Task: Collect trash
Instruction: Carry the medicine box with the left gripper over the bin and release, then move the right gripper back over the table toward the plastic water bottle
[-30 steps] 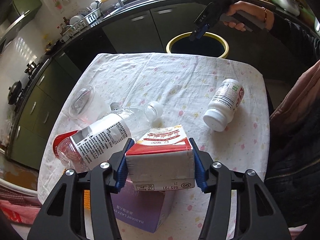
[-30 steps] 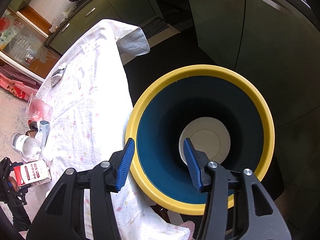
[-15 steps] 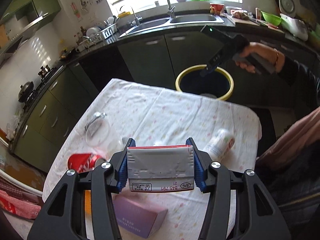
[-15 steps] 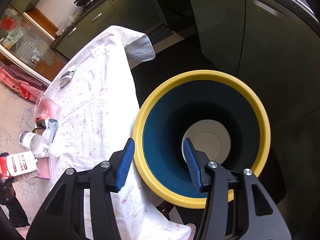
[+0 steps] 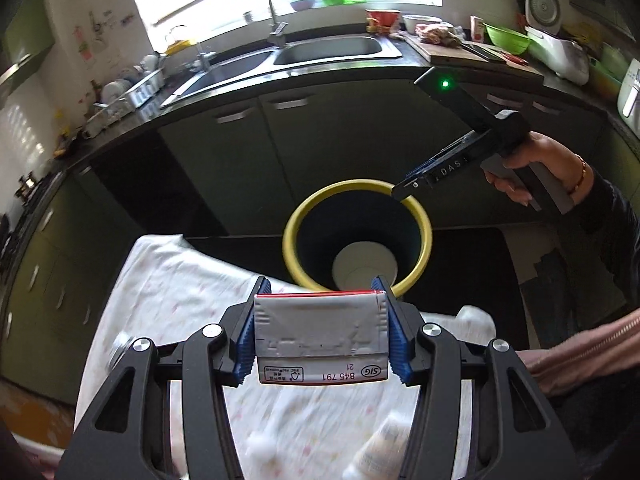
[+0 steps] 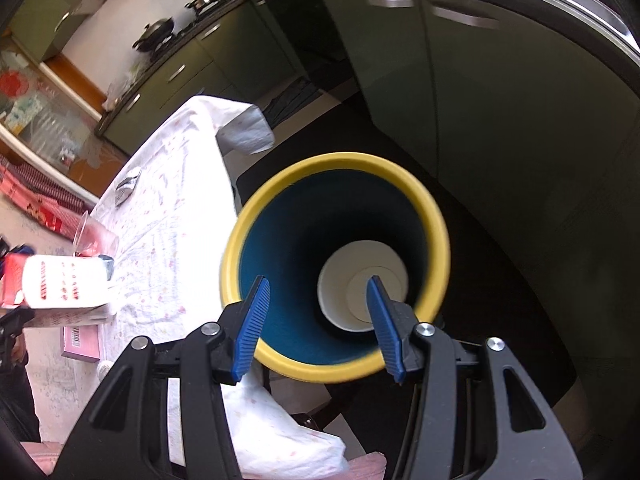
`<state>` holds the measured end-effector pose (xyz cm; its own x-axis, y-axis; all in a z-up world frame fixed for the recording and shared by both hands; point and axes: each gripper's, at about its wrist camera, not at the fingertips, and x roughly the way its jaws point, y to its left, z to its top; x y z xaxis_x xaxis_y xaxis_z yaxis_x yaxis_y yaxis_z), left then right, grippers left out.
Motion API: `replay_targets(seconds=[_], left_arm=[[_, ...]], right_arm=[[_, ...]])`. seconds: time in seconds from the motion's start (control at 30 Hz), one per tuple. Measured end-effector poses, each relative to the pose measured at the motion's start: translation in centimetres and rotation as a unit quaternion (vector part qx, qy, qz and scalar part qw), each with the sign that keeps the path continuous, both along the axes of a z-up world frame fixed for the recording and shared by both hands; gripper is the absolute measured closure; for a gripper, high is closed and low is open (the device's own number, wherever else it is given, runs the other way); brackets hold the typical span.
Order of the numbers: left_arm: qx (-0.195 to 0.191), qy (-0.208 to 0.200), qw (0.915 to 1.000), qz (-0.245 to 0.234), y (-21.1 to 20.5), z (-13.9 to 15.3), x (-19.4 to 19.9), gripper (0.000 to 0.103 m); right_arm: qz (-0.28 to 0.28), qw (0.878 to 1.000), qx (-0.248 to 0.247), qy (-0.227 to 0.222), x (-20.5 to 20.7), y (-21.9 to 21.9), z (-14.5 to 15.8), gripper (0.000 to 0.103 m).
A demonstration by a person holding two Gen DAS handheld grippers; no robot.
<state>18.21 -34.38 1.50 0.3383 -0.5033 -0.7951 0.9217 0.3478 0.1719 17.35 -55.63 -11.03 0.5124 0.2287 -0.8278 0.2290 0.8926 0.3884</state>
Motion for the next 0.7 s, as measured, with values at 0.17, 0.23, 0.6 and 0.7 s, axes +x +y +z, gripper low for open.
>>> replay_targets(seconds=[0.17, 0.23, 0.6, 0.7], left_arm=[[0.024, 0.033, 0.9984, -0.038, -8.3, -3.8, 1.3, 0.051], [0.035, 0.046, 0.9974, -0.043, -11.3, -5.6, 1.7, 0.051], [0.024, 0.06, 0.9979, -0.007, -14.0, -6.7, 2.8, 0.033], [-0.003, 0.05, 0.9987, 0.004, -10.6, -3.8, 2.0, 0.032]], right_arm=[[-0.015, 1.0, 0.002, 0.003, -2.0, -2.3, -0.8, 0.054], [-0.021, 1.0, 0.005, 0.005, -2.6, -3.2, -1.1, 0.054], [-0.028, 1.0, -0.005, 0.007, -3.8, -4.1, -1.1, 0.049], [-0.014, 1.0, -0.01, 0.007, -3.4, -3.0, -0.9, 0.049]])
